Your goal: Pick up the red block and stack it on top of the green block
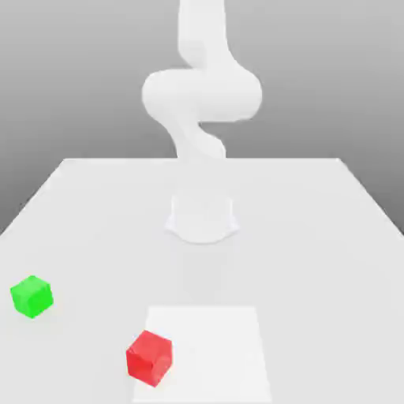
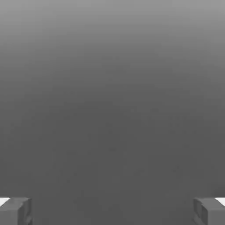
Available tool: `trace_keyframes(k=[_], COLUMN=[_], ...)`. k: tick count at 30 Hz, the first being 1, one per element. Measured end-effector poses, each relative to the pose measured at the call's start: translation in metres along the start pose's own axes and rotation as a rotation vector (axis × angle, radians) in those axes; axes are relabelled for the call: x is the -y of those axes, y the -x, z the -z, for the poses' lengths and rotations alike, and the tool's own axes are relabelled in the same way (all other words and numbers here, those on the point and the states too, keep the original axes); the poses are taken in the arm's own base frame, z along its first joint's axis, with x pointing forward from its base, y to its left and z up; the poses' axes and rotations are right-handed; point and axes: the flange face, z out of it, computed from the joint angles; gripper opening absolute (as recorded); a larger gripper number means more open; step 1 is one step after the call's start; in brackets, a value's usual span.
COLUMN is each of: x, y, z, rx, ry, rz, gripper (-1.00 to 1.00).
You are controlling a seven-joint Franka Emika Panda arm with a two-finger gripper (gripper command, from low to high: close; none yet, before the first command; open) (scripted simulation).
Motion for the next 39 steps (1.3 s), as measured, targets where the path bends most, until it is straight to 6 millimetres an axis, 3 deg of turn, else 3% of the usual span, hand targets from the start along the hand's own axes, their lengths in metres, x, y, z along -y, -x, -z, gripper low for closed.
trace_keyframes(k=[5,11,16,21,23,28,29,35,39], x=[-0.024,-0.077,-0.135,-0.203,-0.227,-0.261,-0.266,-0.268,-0.251], y=[0.003,0.023,0.053,0.095,0.115,0.146,0.15,0.152,0.136], z=[-0.108,-0.22,-0.3,-0.362,-0.382,-0.428,-0.433,-0.436,-0.412], rx=[0.08,0.174,0.253,0.332,0.362,0.374,0.374,0.374,0.374], ry=[0.14,0.3,0.431,0.561,0.605,0.624,0.624,0.624,0.624], rz=[-0.082,-0.183,-0.27,-0.364,-0.393,-0.405,-0.405,-0.405,-0.406], gripper=[0.0,0.0,0.0,0.0,0.0,0.0,-1.0,-1.0,-1.0])
